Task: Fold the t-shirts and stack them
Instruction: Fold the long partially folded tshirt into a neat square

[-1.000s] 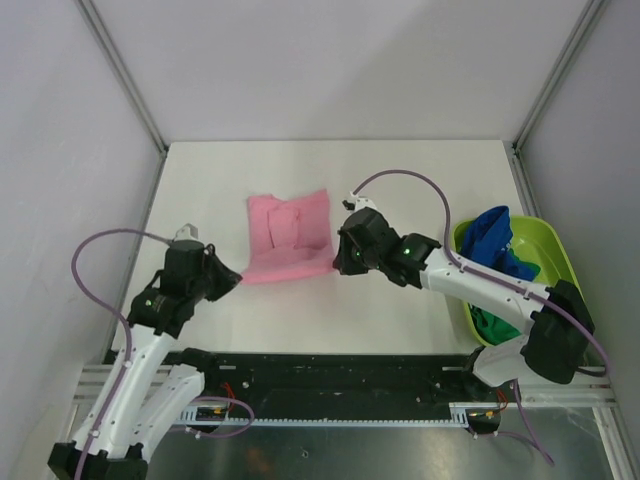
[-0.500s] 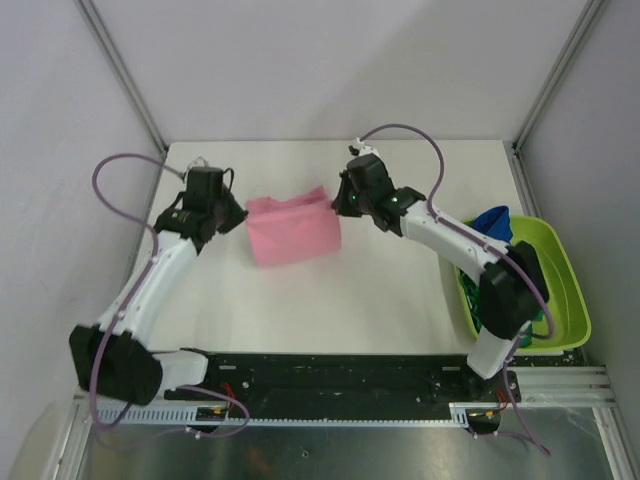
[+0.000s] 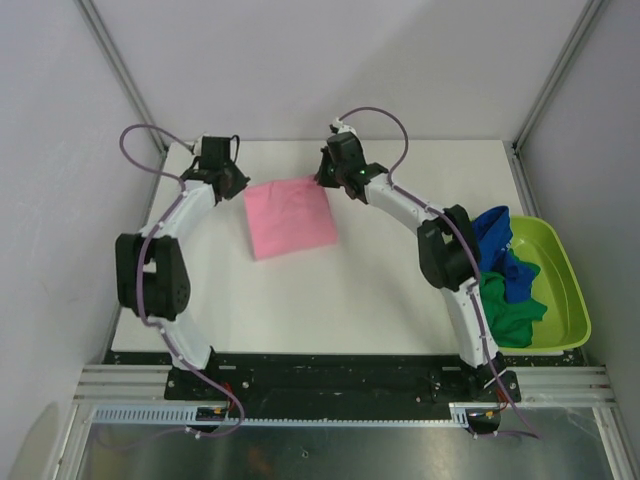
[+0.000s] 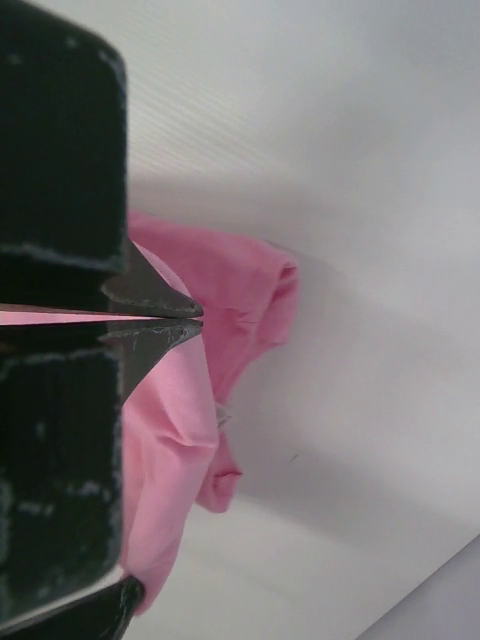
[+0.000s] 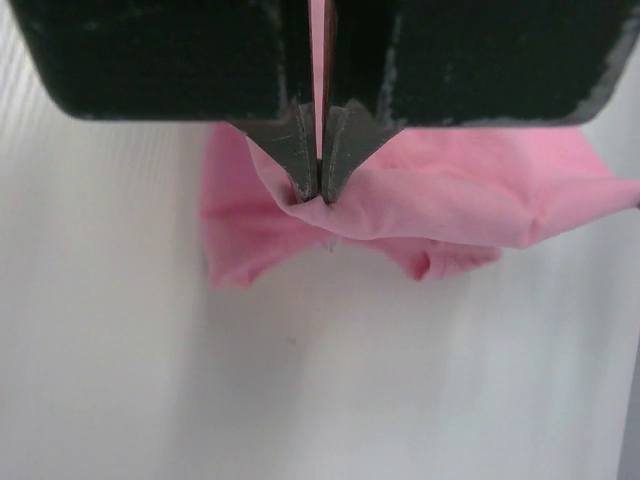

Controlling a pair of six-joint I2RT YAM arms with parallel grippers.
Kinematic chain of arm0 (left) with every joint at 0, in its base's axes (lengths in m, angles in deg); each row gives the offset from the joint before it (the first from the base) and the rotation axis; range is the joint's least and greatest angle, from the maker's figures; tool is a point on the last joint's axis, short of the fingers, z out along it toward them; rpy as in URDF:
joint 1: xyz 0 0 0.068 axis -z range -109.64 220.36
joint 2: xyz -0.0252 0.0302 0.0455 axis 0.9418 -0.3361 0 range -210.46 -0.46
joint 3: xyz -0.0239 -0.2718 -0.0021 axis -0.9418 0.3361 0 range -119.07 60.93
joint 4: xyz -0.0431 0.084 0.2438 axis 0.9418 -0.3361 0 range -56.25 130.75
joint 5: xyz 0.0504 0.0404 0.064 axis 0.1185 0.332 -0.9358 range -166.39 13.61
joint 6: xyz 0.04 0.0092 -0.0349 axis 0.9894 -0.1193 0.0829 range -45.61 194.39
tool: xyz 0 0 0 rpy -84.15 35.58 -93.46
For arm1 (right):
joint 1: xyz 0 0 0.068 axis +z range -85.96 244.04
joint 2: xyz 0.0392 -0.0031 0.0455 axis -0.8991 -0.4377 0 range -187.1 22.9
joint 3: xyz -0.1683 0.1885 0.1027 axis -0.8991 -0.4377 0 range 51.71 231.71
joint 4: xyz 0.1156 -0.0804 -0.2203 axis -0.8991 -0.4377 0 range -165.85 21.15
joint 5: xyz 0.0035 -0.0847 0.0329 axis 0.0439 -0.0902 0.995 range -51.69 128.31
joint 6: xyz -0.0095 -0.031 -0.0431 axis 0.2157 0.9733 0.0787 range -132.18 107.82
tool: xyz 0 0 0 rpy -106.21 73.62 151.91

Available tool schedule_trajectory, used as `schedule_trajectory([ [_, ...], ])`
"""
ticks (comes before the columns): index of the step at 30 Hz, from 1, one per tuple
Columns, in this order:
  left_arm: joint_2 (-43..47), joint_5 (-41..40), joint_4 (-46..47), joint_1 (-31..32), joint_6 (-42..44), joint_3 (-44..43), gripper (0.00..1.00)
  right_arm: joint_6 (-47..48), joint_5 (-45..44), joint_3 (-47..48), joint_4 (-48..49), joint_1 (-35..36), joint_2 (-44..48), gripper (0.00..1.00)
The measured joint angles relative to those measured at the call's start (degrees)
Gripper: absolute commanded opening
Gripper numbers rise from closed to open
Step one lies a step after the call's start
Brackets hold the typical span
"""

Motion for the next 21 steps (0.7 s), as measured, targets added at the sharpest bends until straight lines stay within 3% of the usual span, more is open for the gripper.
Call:
schedule_trajectory([
  [9, -14.6, 0.3, 5.9, -1.8, 1.0, -7.1, 0.00, 1.0, 1.2, 15.6, 1.4, -2.1, -13.8, 0.00],
  [17, -18.7, 0.7, 7.3, -2.8, 1.0, -8.7, 0.00, 1.1, 2.6, 17.9, 1.7, -3.9, -18.1, 0.01],
  [19, -18.7, 0.9, 7.4, -3.0, 1.0, -9.2, 0.00, 1.2, 3.0, 17.9, 2.2, -3.9, -18.2, 0.08],
  [21, -18.7, 1.1, 7.7, -3.2, 1.1, -9.6, 0.00, 1.3, 3.5, 18.0, 2.9, -3.9, -18.2, 0.27],
])
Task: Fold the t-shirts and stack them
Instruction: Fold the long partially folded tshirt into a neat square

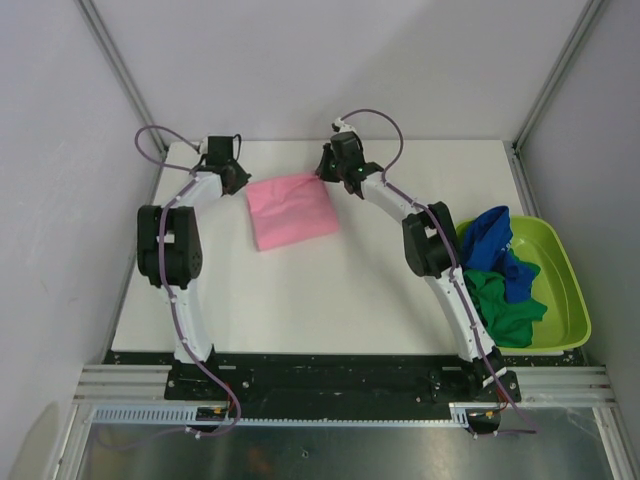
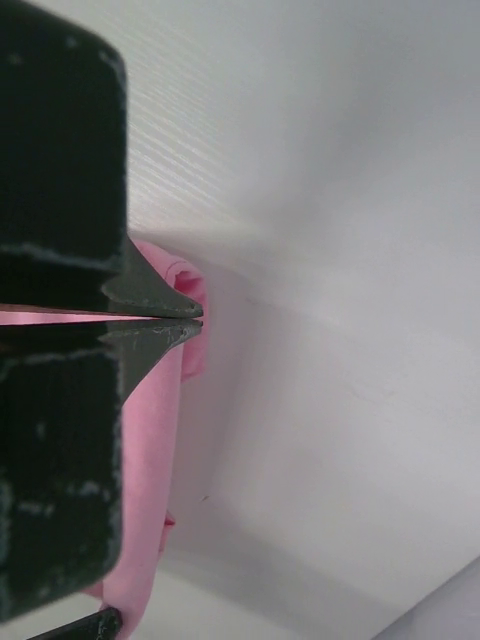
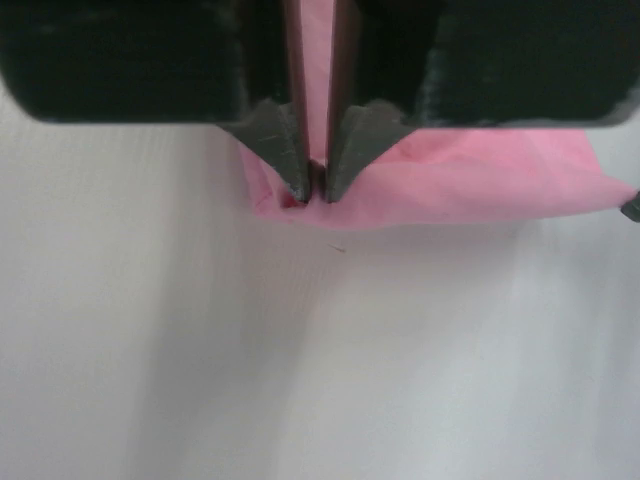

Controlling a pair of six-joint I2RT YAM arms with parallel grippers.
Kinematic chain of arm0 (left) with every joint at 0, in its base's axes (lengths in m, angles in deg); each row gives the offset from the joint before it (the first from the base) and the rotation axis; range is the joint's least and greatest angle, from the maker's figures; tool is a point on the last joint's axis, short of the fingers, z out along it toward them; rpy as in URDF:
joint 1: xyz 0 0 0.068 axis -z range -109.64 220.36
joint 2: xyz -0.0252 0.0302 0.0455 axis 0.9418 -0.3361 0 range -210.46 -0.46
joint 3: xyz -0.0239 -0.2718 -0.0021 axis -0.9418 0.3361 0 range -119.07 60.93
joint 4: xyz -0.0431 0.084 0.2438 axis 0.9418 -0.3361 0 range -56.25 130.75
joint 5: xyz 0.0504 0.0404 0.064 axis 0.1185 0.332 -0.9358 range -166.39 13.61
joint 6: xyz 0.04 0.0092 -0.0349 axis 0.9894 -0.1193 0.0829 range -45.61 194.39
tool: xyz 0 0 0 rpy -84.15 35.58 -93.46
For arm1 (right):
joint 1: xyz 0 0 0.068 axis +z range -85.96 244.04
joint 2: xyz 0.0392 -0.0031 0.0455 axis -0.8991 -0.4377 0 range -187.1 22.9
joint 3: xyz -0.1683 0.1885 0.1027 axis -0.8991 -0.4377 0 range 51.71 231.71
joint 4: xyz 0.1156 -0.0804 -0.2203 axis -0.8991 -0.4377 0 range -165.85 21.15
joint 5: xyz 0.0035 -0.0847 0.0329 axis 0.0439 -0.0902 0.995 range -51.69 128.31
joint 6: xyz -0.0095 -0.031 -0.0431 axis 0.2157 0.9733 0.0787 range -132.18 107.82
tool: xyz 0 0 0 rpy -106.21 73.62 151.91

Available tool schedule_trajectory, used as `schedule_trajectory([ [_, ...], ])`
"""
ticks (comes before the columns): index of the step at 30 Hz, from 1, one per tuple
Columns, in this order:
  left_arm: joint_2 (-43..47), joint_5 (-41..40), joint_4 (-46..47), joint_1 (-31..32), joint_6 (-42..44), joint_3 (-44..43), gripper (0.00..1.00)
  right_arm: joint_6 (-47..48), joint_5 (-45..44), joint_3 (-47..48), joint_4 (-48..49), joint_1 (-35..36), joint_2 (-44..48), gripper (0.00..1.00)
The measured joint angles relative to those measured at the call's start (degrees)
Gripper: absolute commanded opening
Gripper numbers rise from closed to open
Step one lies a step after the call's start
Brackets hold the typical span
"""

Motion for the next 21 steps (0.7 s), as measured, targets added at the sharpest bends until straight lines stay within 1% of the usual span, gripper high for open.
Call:
schedule_trajectory([
  [2, 0.0, 0.1, 0.3, -0.2, 0.0, -0.2, 0.00, 0.1, 0.2, 0.6, 0.5, 0.0, -0.2, 0.42],
  [3, 0.0, 0.1, 0.5, -0.3, 0.0, -0.3, 0.00, 0.2, 0.2, 1.0, 0.7, -0.1, -0.4, 0.49],
  [4, 0.0, 0.2, 0.7, -0.5, 0.1, -0.3, 0.02, 0.3, 0.2, 1.3, 0.8, -0.2, -0.4, 0.54],
  [5, -0.1, 0.3, 0.8, -0.6, 0.1, -0.3, 0.12, 0.4, 0.2, 1.6, 0.8, -0.2, -0.5, 0.58],
  [6, -0.2, 0.5, 0.9, -0.9, 0.2, -0.3, 0.26, 0.5, 0.0, 1.8, 0.8, -0.3, -0.5, 0.60],
  [7, -0.3, 0.7, 0.8, -1.2, 0.5, -0.5, 0.36, 0.7, -0.2, 2.0, 0.8, -0.4, -0.5, 0.59],
  [8, -0.6, 0.8, 0.9, -1.5, 0.9, -0.8, 0.44, 0.9, -0.3, 2.1, 0.8, -0.5, -0.5, 0.56],
  [10, -1.2, 1.2, 0.9, -2.3, 1.7, -1.7, 0.55, 1.3, -0.7, 2.2, 0.2, -0.7, -0.4, 0.51],
  [11, -1.3, 1.4, 1.0, -2.6, 2.0, -1.9, 0.58, 1.6, -0.7, 2.2, -0.3, -0.7, -0.4, 0.49],
  [12, -1.3, 1.5, 1.1, -3.0, 2.3, -1.9, 0.59, 2.0, -0.8, 2.1, -0.7, -0.6, -0.3, 0.45],
  [14, -1.3, 1.7, 1.3, -3.7, 2.7, -1.9, 0.56, 2.8, -0.8, 1.2, -1.5, -0.6, 0.4, 0.38],
  [16, -1.2, 2.3, 1.3, -4.3, 2.9, -1.9, 0.47, 3.5, -0.9, 0.0, -2.2, -0.4, 1.4, 0.33],
  [18, -0.5, 3.7, 1.3, -4.7, 2.9, -1.5, 0.39, 3.9, -0.5, -0.3, -2.3, 0.0, 1.8, 0.30],
  [21, 1.8, 5.7, 1.7, -4.3, 2.8, 1.0, 0.30, 4.3, 0.3, -0.3, -2.2, 0.8, 1.9, 0.30],
])
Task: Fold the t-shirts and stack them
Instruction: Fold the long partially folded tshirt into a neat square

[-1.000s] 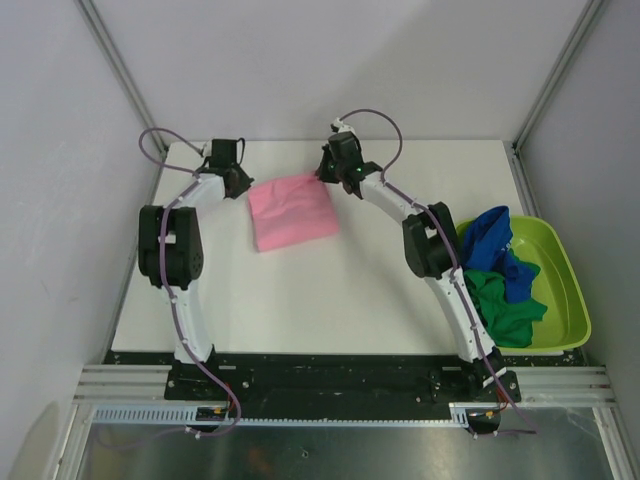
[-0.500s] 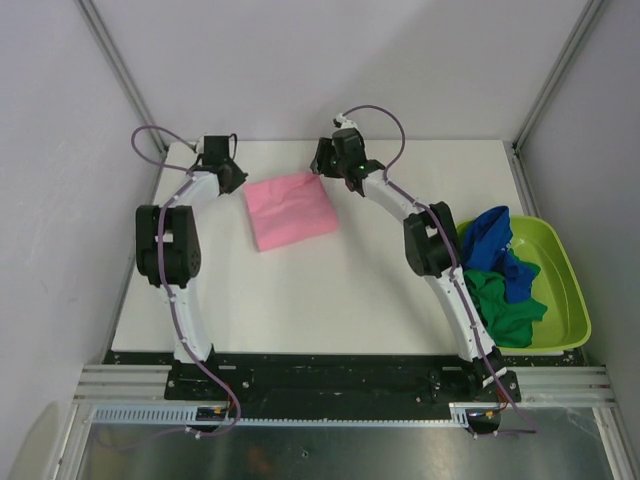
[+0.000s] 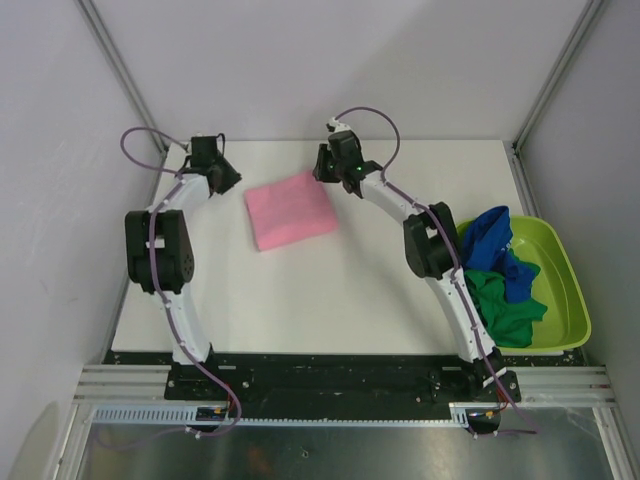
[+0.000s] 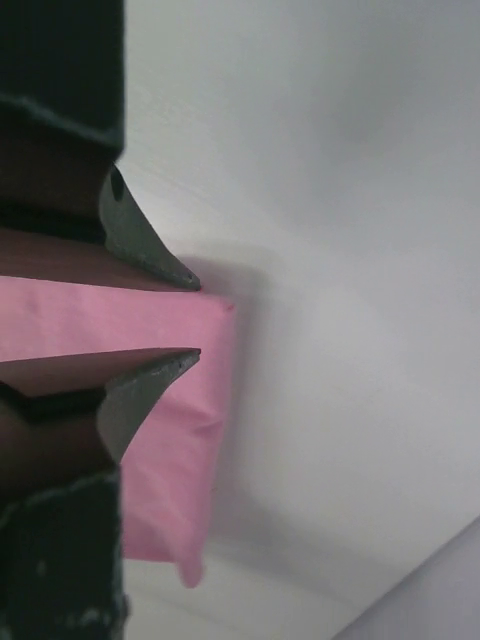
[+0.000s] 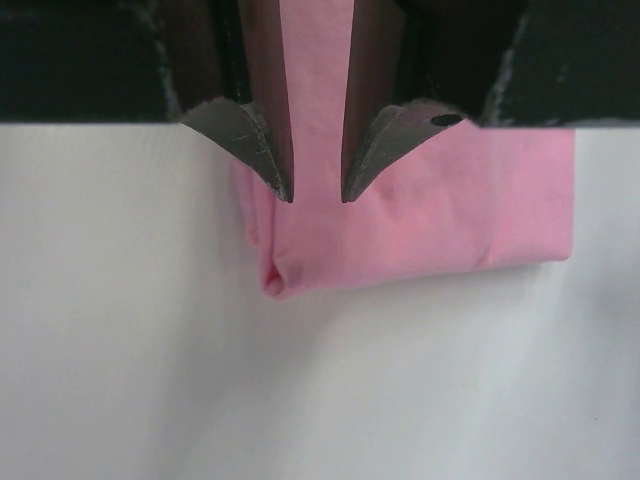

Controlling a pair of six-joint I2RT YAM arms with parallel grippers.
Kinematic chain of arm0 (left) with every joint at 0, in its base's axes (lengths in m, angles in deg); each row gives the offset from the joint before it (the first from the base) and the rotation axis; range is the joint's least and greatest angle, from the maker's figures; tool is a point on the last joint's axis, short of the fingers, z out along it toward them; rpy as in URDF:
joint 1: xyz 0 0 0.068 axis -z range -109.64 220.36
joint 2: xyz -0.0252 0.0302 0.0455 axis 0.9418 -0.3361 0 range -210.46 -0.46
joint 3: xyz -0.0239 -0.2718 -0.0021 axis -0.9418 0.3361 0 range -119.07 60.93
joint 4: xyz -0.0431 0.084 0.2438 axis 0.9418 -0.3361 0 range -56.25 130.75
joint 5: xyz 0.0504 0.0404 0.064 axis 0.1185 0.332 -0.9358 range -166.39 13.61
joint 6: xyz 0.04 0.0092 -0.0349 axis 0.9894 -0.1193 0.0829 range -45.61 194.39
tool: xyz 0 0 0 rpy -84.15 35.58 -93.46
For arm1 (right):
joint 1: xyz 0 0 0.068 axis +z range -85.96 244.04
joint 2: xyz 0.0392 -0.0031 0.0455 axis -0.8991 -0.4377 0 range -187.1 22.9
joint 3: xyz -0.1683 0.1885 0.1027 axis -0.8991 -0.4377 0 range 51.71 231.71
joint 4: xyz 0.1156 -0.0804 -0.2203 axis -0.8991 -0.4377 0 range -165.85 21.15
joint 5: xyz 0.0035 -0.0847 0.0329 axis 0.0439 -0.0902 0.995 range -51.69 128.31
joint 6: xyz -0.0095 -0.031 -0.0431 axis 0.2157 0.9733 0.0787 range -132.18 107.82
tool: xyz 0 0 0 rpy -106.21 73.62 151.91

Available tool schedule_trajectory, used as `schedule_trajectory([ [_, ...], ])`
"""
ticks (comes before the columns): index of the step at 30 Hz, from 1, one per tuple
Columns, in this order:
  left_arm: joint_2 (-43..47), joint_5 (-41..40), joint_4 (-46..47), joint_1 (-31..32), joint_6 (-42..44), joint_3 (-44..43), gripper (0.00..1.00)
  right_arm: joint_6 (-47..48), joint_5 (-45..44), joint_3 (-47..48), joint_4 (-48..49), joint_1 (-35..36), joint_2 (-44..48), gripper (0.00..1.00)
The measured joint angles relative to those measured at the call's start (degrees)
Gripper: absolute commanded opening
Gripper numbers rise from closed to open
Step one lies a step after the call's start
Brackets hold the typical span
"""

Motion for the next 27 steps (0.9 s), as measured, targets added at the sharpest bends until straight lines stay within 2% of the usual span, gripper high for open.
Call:
schedule_trajectory([
  [5, 4.5, 2.7, 0.5, 4.9, -0.5, 6.2, 0.22, 0.0, 1.5, 0.9, 0.7, 0.8, -0.9, 0.32],
  [10, 3.7, 4.3, 0.0, 8.3, -1.1, 7.9, 0.18, -0.6, 2.5, 4.7, 1.4, 0.5, -5.5, 0.34],
  [15, -2.0, 4.5, 0.0, 5.4, -1.4, 1.9, 0.16, -1.7, 3.3, 5.5, 0.8, -0.3, -8.8, 0.34],
  [22, -9.2, 4.5, 0.3, 1.7, -1.4, -4.0, 0.13, -2.6, 4.2, 5.8, 0.6, -1.0, -8.8, 0.41],
  [27, -11.9, 5.3, -0.1, 1.5, -1.4, -5.6, 0.16, -2.8, 4.7, 5.8, 0.5, -1.2, -8.8, 0.46],
])
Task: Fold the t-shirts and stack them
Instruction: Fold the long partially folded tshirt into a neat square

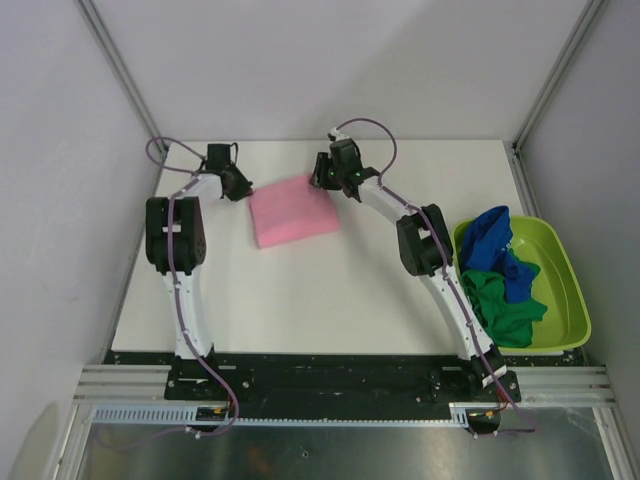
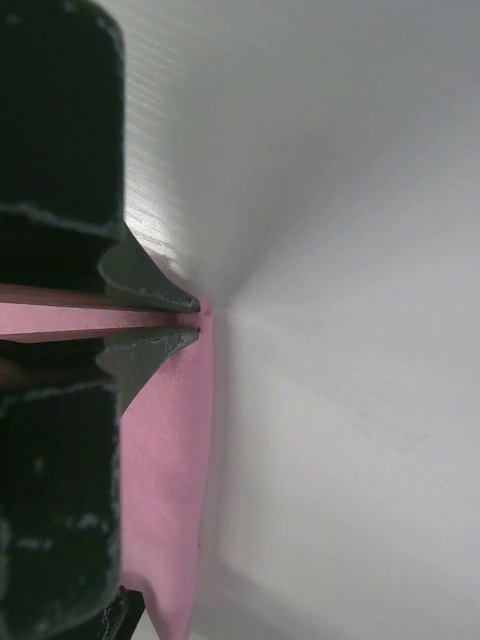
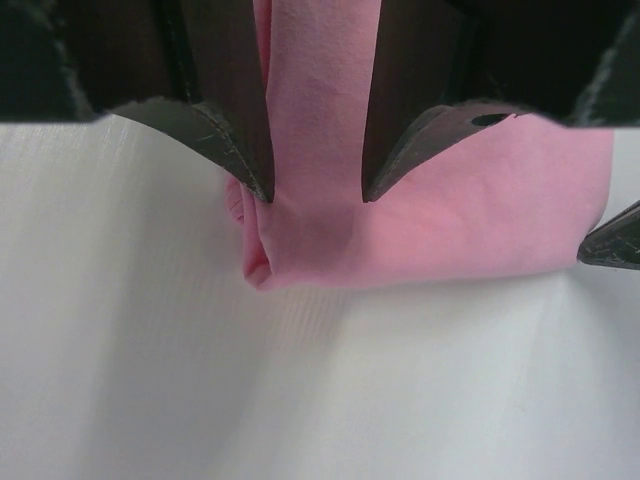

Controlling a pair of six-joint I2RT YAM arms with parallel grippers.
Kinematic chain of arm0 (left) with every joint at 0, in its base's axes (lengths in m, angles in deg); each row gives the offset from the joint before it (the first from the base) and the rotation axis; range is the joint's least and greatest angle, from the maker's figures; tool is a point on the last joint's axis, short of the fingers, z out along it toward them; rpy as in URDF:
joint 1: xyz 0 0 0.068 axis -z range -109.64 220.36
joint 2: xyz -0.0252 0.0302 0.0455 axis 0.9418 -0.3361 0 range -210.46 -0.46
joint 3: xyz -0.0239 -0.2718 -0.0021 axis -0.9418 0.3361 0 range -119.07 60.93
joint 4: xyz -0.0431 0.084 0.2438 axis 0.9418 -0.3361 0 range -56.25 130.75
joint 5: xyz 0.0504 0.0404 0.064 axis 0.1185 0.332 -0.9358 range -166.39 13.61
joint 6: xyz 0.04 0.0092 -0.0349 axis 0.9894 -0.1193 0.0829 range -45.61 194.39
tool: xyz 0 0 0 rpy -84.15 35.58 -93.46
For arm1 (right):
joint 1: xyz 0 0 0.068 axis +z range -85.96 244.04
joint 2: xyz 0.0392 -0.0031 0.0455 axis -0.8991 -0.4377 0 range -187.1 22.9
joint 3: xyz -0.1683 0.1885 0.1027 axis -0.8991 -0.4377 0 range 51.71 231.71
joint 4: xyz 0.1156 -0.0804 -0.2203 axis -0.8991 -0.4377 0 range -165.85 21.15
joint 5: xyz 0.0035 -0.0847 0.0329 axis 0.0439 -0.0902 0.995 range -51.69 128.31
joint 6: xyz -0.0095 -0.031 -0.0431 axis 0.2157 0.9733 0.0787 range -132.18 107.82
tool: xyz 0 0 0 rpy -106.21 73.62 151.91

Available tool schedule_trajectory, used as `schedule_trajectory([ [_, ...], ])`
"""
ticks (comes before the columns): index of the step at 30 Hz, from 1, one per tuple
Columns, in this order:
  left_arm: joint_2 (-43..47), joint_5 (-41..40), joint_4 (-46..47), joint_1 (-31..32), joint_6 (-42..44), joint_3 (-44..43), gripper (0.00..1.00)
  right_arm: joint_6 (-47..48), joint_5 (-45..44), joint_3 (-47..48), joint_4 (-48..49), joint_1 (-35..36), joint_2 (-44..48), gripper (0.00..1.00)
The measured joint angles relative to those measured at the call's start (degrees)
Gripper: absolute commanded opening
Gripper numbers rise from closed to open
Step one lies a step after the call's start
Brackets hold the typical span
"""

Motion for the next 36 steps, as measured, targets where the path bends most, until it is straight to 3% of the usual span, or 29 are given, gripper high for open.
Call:
schedule_trajectory([
  [8, 3.7, 0.0, -1.4, 0.2, 1.6, 0.1, 0.33, -0.8, -0.2, -0.8, -3.1, -1.0, 1.6, 0.55],
  [13, 12.9, 0.2, -1.8, 2.6, 2.6, 4.6, 0.35, -2.5, -1.2, -6.5, -7.3, -3.5, 7.8, 0.59],
  [18, 19.1, 1.2, -1.6, 11.0, 2.3, 8.7, 0.34, -5.2, -1.7, -13.6, -10.1, -7.8, 16.7, 0.59],
  [26, 16.2, 1.9, -3.3, 24.1, 1.0, 8.6, 0.37, -6.5, -3.1, -31.9, -10.6, -10.4, 32.7, 0.59],
  [36, 9.7, -4.3, -8.7, 24.9, 2.7, 4.1, 0.36, -6.5, -3.0, -43.6, -10.6, -10.1, 40.4, 0.59],
])
